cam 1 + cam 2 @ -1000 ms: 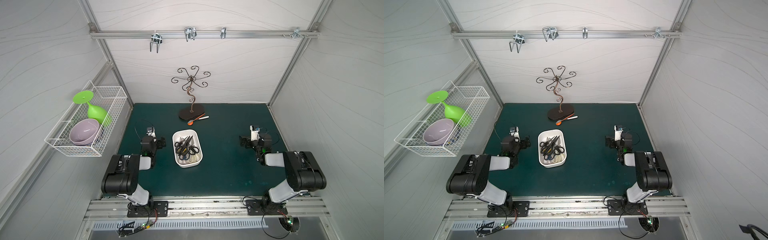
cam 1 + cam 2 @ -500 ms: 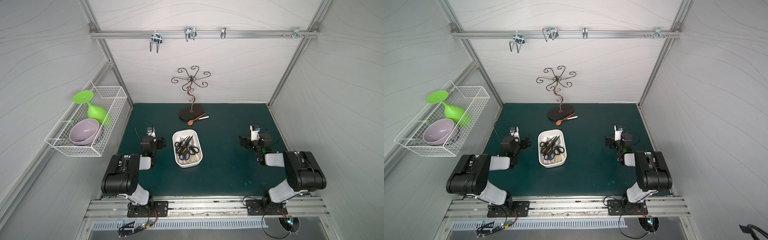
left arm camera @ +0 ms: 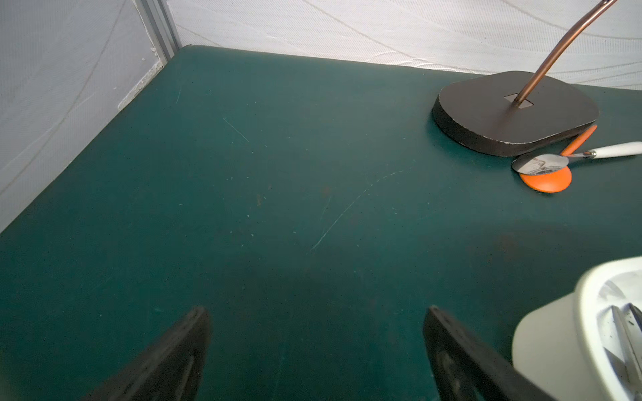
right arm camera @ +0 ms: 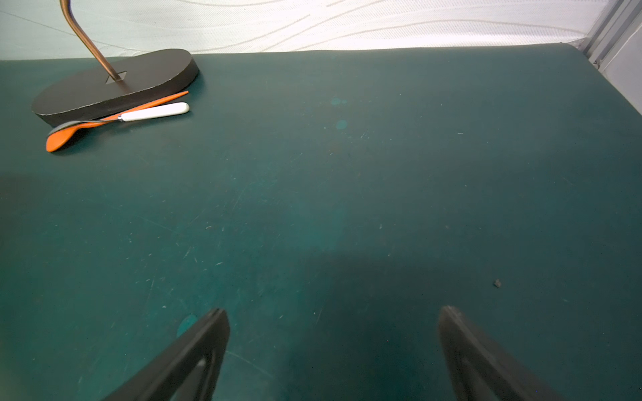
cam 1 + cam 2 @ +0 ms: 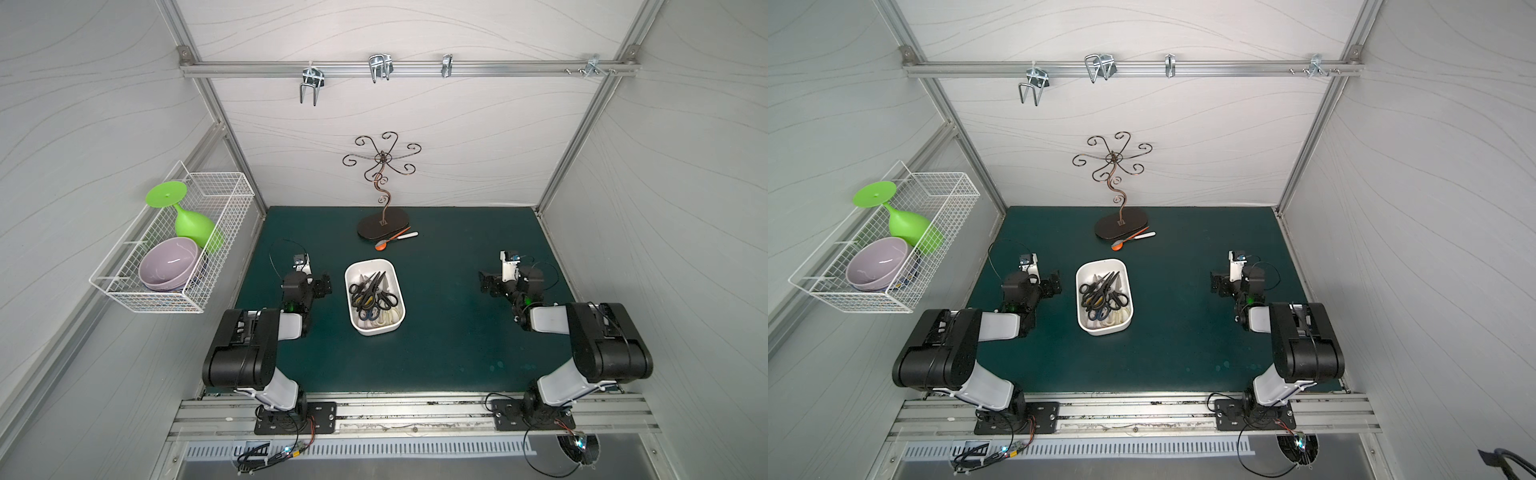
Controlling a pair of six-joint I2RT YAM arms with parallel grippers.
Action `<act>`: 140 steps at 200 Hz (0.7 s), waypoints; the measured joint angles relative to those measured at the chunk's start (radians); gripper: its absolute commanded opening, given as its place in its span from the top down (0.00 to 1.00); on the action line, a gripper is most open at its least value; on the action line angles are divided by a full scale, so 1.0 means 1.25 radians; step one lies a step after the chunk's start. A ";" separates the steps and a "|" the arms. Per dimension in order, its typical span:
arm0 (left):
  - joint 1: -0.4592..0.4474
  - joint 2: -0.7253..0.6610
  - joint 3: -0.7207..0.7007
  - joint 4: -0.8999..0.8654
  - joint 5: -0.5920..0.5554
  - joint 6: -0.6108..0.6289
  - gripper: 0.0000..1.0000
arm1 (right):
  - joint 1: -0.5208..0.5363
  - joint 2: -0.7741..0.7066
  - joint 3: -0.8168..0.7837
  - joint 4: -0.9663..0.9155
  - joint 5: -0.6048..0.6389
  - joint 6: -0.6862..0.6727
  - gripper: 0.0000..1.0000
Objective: Take the scissors out of the storage box
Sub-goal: Pick up the scissors from the storage box.
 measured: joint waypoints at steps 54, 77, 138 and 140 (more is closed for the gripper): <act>0.000 0.000 0.000 0.000 0.003 0.000 0.00 | -0.003 0.000 0.001 -0.003 -0.008 0.002 0.04; -0.001 0.000 0.000 0.000 0.001 0.001 0.00 | -0.003 -0.024 0.075 -0.150 0.042 0.025 0.09; -0.038 -0.057 0.239 -0.388 -0.078 -0.027 0.00 | 0.030 -0.048 0.468 -0.594 0.124 0.224 0.30; -0.041 -0.058 0.255 -0.406 -0.085 -0.031 0.00 | 0.034 -0.048 0.473 -0.604 0.125 0.226 0.30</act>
